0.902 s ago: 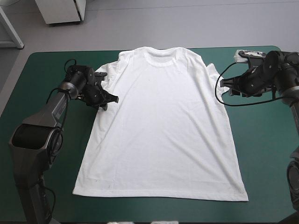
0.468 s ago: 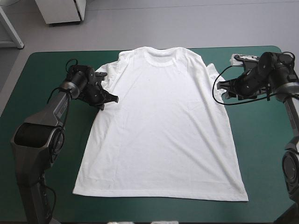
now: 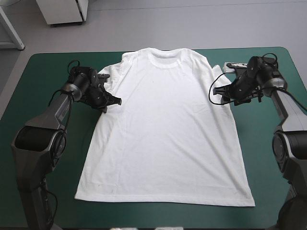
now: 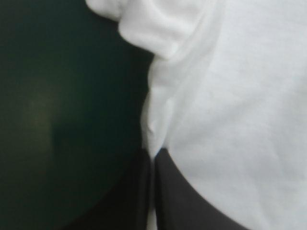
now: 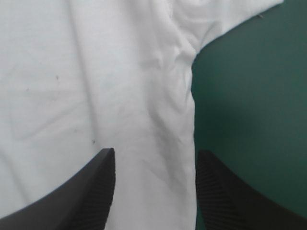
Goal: Fold the cloth
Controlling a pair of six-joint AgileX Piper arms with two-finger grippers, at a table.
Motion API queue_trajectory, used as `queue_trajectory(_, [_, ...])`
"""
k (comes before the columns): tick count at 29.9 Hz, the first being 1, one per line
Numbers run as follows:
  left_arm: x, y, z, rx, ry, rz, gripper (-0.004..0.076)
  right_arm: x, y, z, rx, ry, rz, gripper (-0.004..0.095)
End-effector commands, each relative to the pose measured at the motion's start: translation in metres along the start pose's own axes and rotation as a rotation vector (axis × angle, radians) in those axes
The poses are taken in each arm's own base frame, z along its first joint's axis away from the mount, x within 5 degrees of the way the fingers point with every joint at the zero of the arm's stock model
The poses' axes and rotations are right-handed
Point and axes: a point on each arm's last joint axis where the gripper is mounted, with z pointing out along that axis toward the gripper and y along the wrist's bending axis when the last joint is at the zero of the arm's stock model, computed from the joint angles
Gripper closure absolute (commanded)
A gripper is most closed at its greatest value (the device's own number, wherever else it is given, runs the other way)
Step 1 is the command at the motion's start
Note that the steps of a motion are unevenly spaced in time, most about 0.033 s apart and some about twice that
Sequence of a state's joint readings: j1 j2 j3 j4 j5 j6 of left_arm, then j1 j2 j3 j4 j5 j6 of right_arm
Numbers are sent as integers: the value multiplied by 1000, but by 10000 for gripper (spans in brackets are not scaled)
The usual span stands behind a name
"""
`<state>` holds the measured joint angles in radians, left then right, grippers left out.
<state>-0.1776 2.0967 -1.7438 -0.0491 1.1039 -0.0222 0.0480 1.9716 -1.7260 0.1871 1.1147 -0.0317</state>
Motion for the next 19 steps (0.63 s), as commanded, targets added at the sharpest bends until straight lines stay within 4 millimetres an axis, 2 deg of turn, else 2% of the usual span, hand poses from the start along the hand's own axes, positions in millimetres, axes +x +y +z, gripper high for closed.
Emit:
queue_trajectory(1, [-4, -5, -11, 34, -56, -18, 733, -14, 8, -16, 29, -71, -18, 409])
queue_trajectory(6, [-4, -5, -11, 38, -60, -20, 733, -13, 0, 9, 79, 32, 4, 473])
queue_trajectory(12, [-6, -6, -11, 46, -75, -25, 733, -11, 4, 28, 66, 90, 4, 529])
queue_trajectory(15, [-6, -6, -11, 47, -77, -25, 733, -7, 9, 39, 64, 141, -7, 665])
queue_trajectory(18, [-6, -6, -11, 47, -75, -25, 733, -5, 13, 45, 67, 169, -18, 917])
queue_trajectory(19, [-5, -6, -11, 47, -72, -25, 733, -5, 13, 45, 68, 168, -21, 918])
